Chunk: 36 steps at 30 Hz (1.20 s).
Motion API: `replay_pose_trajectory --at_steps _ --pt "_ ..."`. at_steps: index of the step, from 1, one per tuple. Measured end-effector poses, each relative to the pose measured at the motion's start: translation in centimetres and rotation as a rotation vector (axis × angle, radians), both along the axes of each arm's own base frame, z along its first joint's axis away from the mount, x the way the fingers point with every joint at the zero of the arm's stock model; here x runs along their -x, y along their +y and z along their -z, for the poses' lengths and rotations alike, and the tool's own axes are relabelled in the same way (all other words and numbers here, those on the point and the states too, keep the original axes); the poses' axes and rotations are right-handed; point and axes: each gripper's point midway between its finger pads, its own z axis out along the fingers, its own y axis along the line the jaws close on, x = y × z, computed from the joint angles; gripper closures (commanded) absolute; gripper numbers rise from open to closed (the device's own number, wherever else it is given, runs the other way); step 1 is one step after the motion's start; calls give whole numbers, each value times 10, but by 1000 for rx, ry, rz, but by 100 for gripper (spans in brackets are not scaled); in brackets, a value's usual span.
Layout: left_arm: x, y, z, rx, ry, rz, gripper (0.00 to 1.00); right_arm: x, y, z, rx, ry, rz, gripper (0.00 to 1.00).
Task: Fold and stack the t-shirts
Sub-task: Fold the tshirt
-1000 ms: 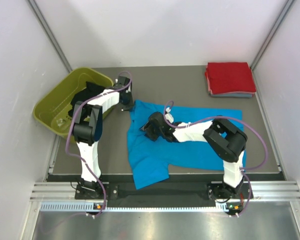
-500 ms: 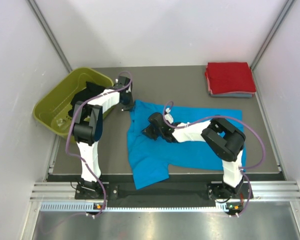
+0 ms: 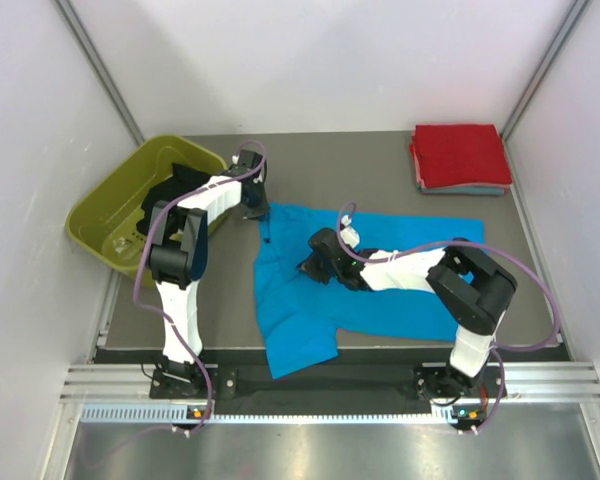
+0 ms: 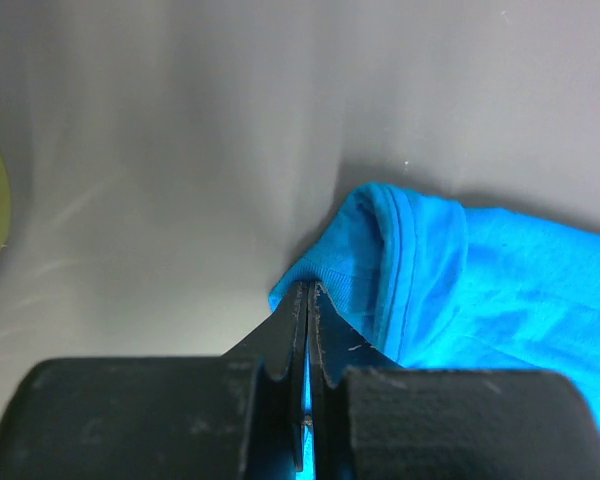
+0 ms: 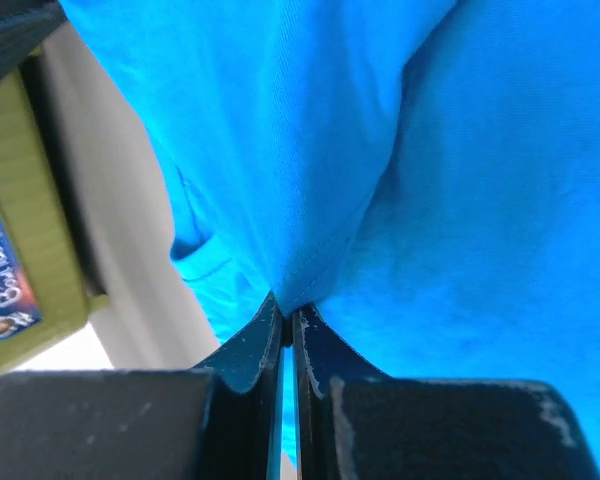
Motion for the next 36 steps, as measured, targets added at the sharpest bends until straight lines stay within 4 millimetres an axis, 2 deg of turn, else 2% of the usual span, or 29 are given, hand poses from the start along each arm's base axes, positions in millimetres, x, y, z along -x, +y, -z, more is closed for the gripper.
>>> replay_pose_trajectory --at_steps 10,15,18,22,25,30,36 --pt "-3 2 0 -16 -1 -8 100 13 -20 18 65 16 -24 100" --pt "-4 3 0 -24 -1 -10 100 15 -22 18 69 8 -35 99" --pt "-5 3 -1 -26 3 -11 100 15 -21 18 72 -1 -51 91" --pt "-8 6 -6 -47 12 -16 100 15 -19 15 87 -16 -88 68" --pt "-14 8 -20 -58 9 -8 93 13 -15 9 111 -32 -124 63" --pt "-32 -3 -52 -23 -59 35 78 10 -14 -12 150 -74 -183 63" --pt "-22 -17 -52 15 -32 100 71 3 -38 -34 209 -125 -224 64"
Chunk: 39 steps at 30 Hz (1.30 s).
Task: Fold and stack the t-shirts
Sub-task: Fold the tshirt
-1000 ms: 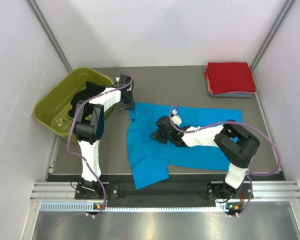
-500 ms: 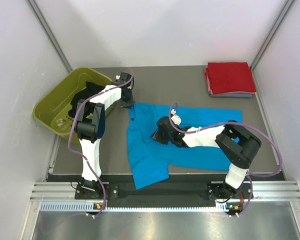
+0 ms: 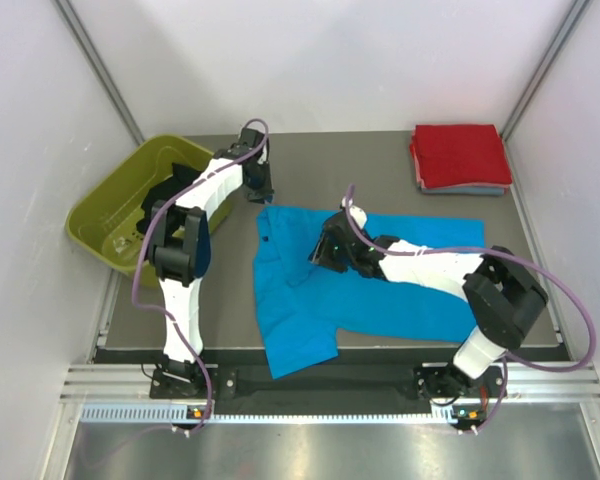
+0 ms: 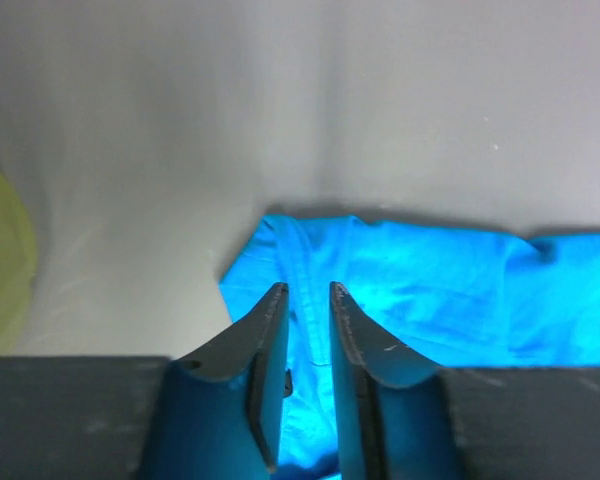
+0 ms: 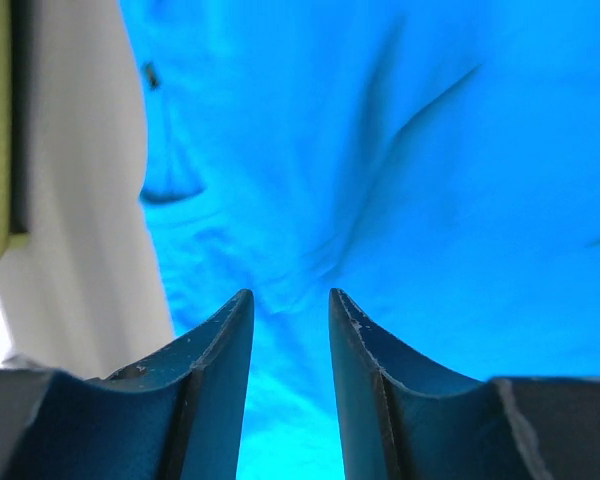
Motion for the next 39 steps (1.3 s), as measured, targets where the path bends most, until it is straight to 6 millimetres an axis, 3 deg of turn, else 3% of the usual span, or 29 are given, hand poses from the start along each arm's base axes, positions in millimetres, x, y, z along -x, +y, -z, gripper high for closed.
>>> replay_pose_trajectory --at_steps 5,15,17,21,25,33,39 --pt "4 -5 2 11 13 20 66 -27 -40 -3 54 -10 46 63" --pt "7 -5 36 -7 80 21 67 -87 -158 4 164 -6 247 67" --pt "6 -4 40 -9 83 19 70 -95 -180 6 184 -4 285 68" --pt "4 0 43 -32 79 0 89 -106 -219 22 234 28 352 72" --pt "1 7 46 -70 71 -25 93 -107 -253 52 297 105 411 74" --pt "-7 12 49 -101 63 -65 87 -118 -292 58 303 114 516 74" --pt "-17 10 48 -110 49 -69 85 -130 -301 58 312 116 527 74"
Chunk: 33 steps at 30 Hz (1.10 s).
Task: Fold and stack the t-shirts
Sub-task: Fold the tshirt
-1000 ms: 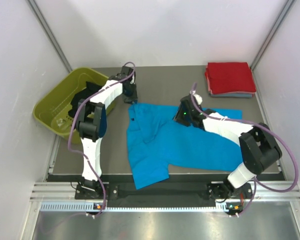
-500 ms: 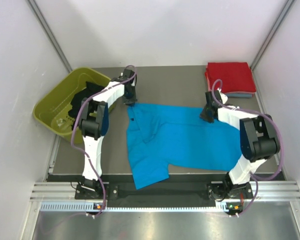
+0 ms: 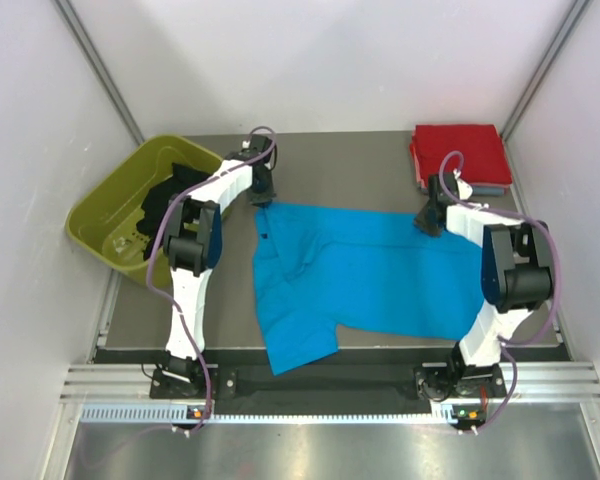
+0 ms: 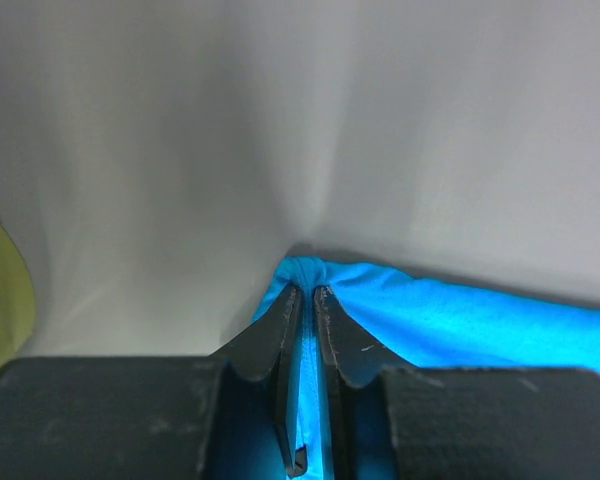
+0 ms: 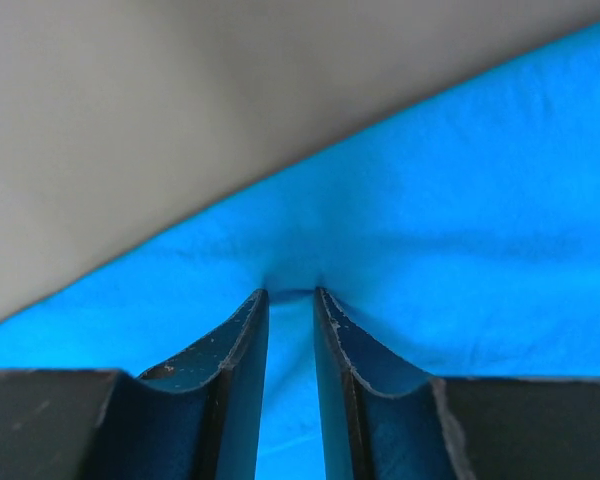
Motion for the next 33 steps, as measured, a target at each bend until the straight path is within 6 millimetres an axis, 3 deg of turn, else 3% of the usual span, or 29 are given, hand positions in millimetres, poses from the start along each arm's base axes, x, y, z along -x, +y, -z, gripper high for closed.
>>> replay_pose_trajectory --at_steps 7,14,17,20,24,27,29,33 --pt "-22 -1 -9 -15 -50 -6 76 -20 -4 -2 13 9 -5 73" --pt "-25 6 -23 -54 -66 -21 64 -15 -1 -6 19 32 -36 66" --pt "-20 6 -42 -50 -76 -7 62 -9 9 -20 13 20 -62 63" --pt "-12 1 -75 -21 -117 17 61 -5 35 -46 -11 -41 -117 60" --pt "17 -10 -120 27 -168 66 62 6 87 -68 -64 -107 -229 59" --pt "58 -24 -131 115 -143 125 64 24 130 -64 -114 -108 -324 59" --pt "84 -30 -123 169 -110 154 65 39 157 -57 -156 -91 -379 60" --pt "142 -36 -82 272 18 167 67 64 197 -48 -228 -78 -455 61"
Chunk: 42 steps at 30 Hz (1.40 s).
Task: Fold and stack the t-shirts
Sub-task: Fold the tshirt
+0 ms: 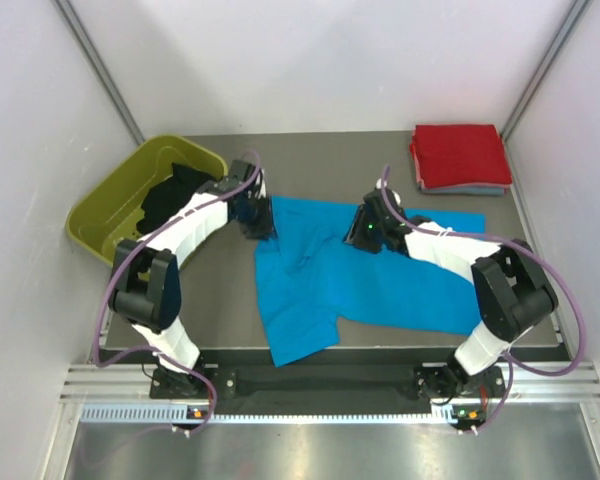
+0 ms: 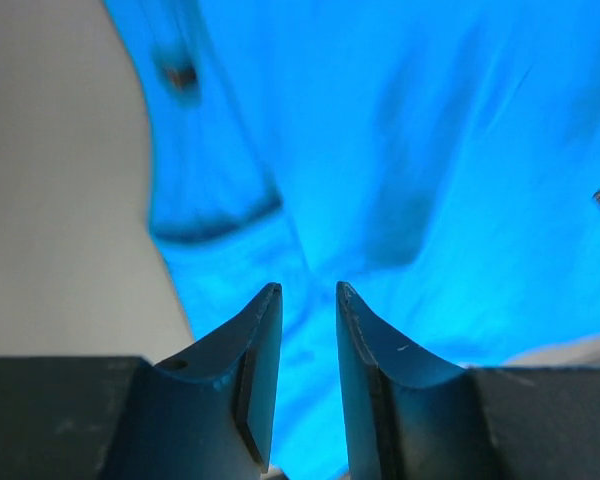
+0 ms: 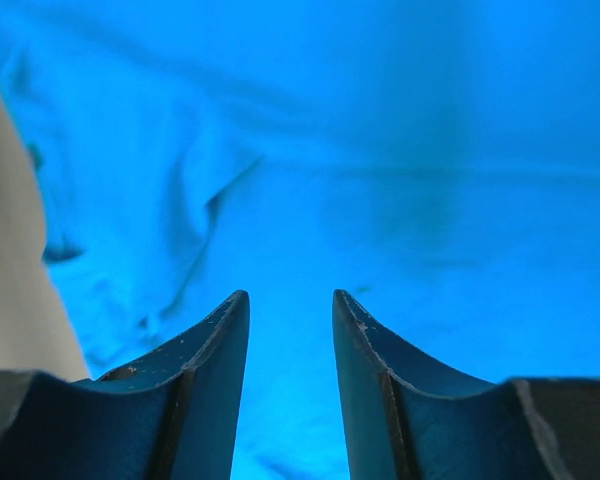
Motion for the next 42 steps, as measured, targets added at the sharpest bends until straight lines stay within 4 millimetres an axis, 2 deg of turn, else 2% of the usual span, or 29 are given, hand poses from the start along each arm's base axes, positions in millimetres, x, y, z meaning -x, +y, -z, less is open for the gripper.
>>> replay_pose_trajectory --at_steps 2,5,8,20,27,34,42 --pt "24 -2 23 37 81 -4 67 7 14 2 -24 6 -28 61" --pt "40 -8 45 93 141 -18 68 9 27 2 -54 2 -43 61" --pt "48 -13 56 134 165 -31 68 8 29 2 -67 2 -39 61" --pt "35 -26 59 188 107 -66 66 7 38 3 -84 -8 -45 62" --pt "35 -27 76 170 122 -84 64 12 48 9 -95 10 -52 62" --pt "34 -27 84 158 126 -92 71 17 72 15 -163 14 -48 62" --pt "31 -27 88 151 125 -97 75 23 87 37 -203 59 -12 63"
